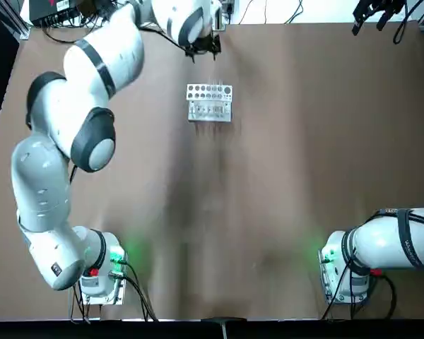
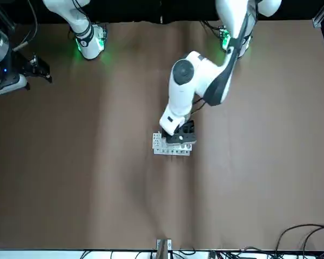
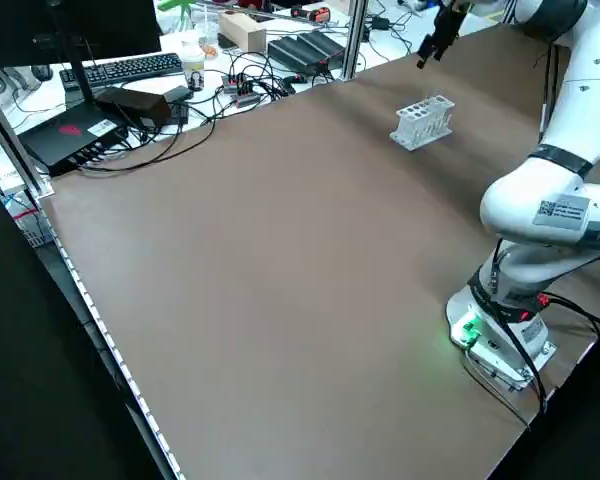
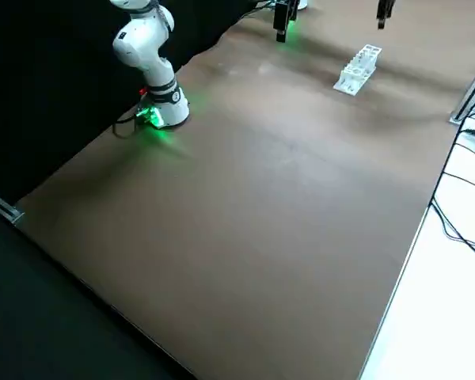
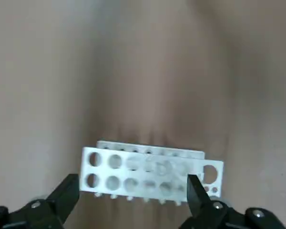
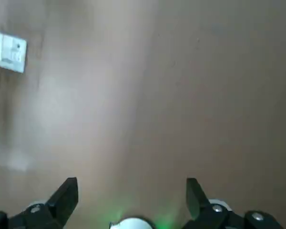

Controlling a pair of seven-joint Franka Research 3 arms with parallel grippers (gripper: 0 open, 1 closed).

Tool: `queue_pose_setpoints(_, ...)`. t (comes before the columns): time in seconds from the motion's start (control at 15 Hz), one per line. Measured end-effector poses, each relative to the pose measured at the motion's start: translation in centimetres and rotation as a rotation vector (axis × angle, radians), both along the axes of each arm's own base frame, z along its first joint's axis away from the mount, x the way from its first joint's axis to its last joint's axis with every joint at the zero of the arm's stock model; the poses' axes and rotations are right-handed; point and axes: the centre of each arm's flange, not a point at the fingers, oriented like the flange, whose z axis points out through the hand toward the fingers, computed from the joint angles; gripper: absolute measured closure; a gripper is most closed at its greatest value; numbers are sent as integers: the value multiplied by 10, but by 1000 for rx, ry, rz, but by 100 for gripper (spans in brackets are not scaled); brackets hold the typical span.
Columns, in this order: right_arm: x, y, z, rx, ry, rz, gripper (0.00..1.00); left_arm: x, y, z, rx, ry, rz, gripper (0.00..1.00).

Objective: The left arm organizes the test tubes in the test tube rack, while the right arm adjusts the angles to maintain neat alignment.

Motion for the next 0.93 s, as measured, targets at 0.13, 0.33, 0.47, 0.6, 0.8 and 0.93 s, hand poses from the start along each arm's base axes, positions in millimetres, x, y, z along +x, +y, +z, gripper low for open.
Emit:
queue_pose_setpoints(0.13, -5, 22, -13, -5, 72, 66, 0, 6, 33, 37, 23, 27, -38, 0)
queue_pose_setpoints(0.33, -2, 76, -47, -16, 145, 200, 0, 6, 87, 93, 47, 86, -122, 0)
queue_pose_setpoints(0.47, 0, 117, -72, 10, 190, 264, 0, 3, 117, 119, 50, 118, -170, 0)
queue_pose_setpoints(0.6, 1, 154, -95, 66, 222, 300, 0, 2, 146, 135, 39, 149, -213, 0)
queue_pose_setpoints(0.8, 5, 198, -122, 137, 231, 312, 0, -1, 201, 154, 12, 167, -248, 1)
queue_pose_setpoints(0.93, 10, 227, -139, 156, 216, 256, 0, -8, 243, 165, 2, 167, -287, 0)
